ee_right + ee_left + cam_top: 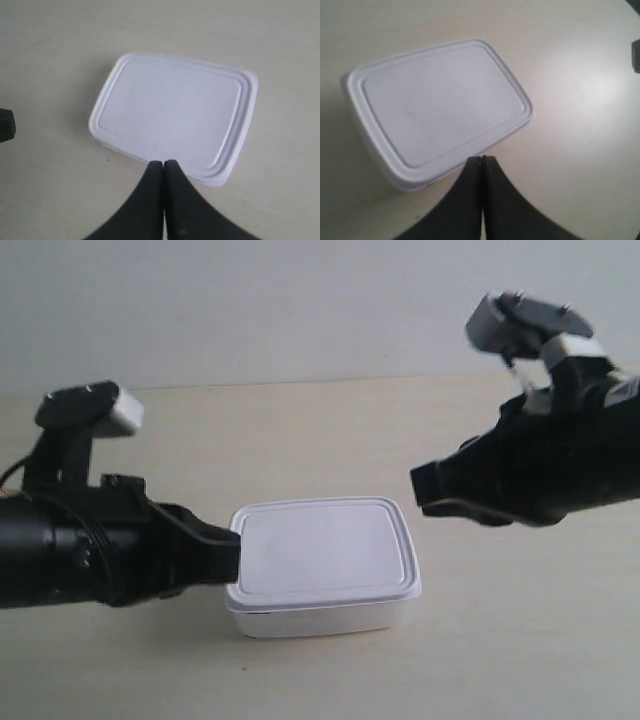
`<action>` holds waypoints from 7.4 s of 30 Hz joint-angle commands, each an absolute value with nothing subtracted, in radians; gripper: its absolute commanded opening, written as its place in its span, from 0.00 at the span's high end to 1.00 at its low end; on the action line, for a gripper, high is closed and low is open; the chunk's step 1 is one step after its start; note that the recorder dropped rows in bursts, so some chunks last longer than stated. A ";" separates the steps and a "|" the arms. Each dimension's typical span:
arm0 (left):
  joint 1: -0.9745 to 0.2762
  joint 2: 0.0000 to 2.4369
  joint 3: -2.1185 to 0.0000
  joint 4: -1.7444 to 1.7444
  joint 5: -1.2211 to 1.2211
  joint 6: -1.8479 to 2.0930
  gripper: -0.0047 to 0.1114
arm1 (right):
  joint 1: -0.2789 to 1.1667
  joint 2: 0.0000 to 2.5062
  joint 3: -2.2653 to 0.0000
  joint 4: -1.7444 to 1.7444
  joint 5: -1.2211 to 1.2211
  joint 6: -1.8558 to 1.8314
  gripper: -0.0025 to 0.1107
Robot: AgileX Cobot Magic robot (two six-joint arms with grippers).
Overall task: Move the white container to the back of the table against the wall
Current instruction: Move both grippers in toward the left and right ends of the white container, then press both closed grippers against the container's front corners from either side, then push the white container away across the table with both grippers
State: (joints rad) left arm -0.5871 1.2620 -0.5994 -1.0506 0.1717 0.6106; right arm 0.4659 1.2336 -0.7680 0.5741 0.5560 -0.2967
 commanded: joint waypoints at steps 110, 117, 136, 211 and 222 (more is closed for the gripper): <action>-0.717 1.810 -0.697 -0.891 -0.328 0.476 0.96 | 0.664 1.765 -0.750 0.672 0.072 -0.277 0.98; -0.717 1.810 -0.697 -0.877 -0.348 0.481 0.96 | 0.664 1.818 -0.814 0.672 0.082 -0.277 0.98; -0.679 1.864 -0.721 -0.822 -0.393 0.494 0.96 | 0.571 1.854 -0.898 0.671 0.126 -0.313 0.98; -0.403 2.252 -1.349 -0.813 -0.177 0.765 0.96 | 0.351 2.300 -1.560 0.566 0.295 -0.348 0.98; -0.366 2.269 -1.421 -0.817 -0.153 0.767 0.96 | 0.338 2.373 -1.693 0.566 0.345 -0.348 0.98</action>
